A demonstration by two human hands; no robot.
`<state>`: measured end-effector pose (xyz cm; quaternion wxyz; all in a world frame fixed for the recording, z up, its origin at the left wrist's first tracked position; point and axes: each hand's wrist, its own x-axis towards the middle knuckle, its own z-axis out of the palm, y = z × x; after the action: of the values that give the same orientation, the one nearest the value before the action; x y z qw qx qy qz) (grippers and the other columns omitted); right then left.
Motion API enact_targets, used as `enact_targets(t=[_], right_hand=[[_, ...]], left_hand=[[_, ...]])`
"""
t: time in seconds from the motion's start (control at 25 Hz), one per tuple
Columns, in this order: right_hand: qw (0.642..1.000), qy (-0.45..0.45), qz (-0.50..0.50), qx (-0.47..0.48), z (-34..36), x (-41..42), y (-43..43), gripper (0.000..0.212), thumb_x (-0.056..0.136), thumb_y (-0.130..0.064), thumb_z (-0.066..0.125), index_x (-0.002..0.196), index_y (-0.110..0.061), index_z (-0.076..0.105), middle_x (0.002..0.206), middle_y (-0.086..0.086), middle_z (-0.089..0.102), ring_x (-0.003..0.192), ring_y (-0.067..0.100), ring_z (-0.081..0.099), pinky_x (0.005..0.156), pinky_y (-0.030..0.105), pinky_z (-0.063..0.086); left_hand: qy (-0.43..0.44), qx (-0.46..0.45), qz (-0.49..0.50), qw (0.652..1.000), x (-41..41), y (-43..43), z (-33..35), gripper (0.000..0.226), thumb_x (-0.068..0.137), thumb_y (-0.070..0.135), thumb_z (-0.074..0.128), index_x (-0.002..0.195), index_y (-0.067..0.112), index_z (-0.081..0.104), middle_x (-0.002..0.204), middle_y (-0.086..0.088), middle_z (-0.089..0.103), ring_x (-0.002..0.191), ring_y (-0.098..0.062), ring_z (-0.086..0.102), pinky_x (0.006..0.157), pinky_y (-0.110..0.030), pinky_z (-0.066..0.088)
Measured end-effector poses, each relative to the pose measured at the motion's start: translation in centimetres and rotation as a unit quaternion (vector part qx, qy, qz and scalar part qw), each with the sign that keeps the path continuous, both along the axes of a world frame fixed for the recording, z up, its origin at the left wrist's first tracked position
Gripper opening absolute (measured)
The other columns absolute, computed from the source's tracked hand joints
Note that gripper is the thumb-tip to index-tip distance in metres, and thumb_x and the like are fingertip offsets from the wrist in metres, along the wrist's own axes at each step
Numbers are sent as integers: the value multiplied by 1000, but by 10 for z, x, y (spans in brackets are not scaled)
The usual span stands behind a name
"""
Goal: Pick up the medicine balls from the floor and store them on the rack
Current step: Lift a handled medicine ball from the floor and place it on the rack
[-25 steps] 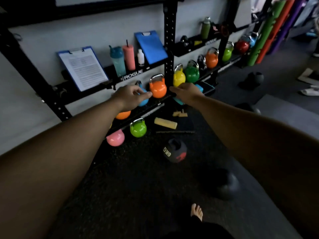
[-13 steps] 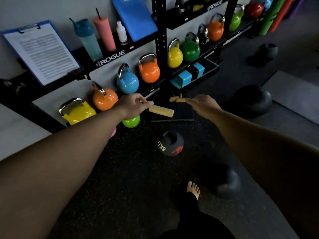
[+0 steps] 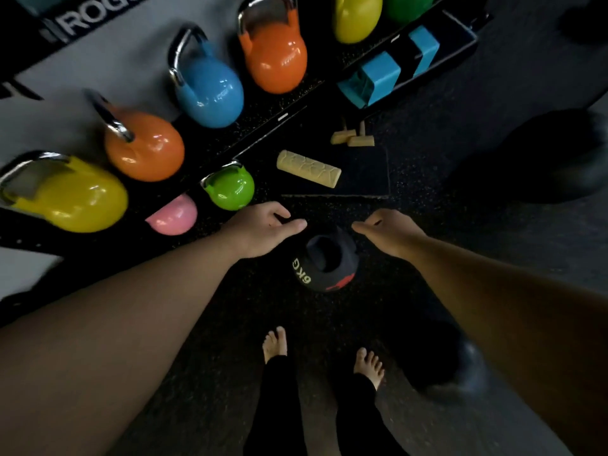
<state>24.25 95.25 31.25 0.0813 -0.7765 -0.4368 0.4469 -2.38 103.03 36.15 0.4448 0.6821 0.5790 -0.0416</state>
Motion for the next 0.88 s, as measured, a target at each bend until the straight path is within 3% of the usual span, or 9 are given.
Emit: enact_targets(t=[0.08, 0.16, 0.24, 0.36, 0.48, 0.64, 0.8, 0.88], right_hand=[[1000, 3, 1, 4, -59, -1, 40, 39, 87, -68, 62, 95, -30, 66, 92, -5, 66, 83, 14, 61, 71, 34, 48], [1000, -1, 4, 2, -113, -5, 69, 41, 88, -65, 64, 101, -26, 67, 98, -1, 66, 87, 18, 61, 69, 33, 46], [1000, -7, 13, -22, -187, -11, 88, 40, 87, -60, 68, 104, -24, 65, 104, 3, 68, 84, 18, 60, 65, 32, 45], [995, -24, 34, -89, -294, -20, 94, 56, 83, -52, 74, 125, -17, 58, 122, 11, 66, 98, 26, 65, 73, 34, 52], [989, -53, 31, -137, -371, -19, 87, 82, 80, -48, 79, 143, -9, 45, 135, 19, 59, 120, 39, 59, 91, 44, 54], [987, -71, 1, -142, -420, -27, 79, 73, 77, -43, 80, 139, -13, 54, 125, 14, 67, 116, 36, 63, 97, 47, 54], [994, -49, -62, -76, -424, -38, 79, 61, 82, -30, 74, 140, -17, 58, 111, 15, 71, 102, 33, 68, 87, 43, 59], [995, -48, -43, -76, -415, -59, 75, 46, 81, -29, 72, 123, -13, 66, 104, 12, 72, 92, 28, 68, 76, 39, 57]], left_hand=[[3, -5, 9, 1000, 12, 38, -60, 52, 81, 77, 67, 117, 39, 68, 94, 22, 65, 89, 5, 60, 74, -20, 43], [-4, -9, 30, 1000, 24, 61, -117, 68, 73, 84, 61, 122, 38, 69, 92, 24, 64, 86, 8, 58, 71, -17, 41], [-8, -23, 49, 999, 32, 74, -192, 85, 65, 90, 55, 126, 34, 71, 96, 22, 67, 92, 0, 65, 74, -17, 42], [-10, -64, 83, 994, 35, 74, -304, 104, 57, 97, 48, 135, 30, 69, 129, 4, 74, 115, -16, 68, 88, -25, 46], [-11, -99, 110, 989, 37, 58, -390, 111, 57, 101, 46, 145, 34, 59, 152, 0, 59, 133, -23, 59, 95, -34, 42], [-7, -70, 170, 983, 36, 32, -450, 104, 59, 99, 46, 145, 40, 54, 154, 4, 44, 123, -17, 53, 83, -29, 39], [-41, -77, 207, 974, 35, 23, -445, 111, 57, 99, 46, 150, 38, 53, 158, 4, 42, 137, -23, 52, 92, -31, 40], [-47, -84, 217, 971, 29, 25, -428, 112, 57, 99, 44, 150, 37, 54, 156, 1, 46, 136, -22, 53, 95, -31, 40]])
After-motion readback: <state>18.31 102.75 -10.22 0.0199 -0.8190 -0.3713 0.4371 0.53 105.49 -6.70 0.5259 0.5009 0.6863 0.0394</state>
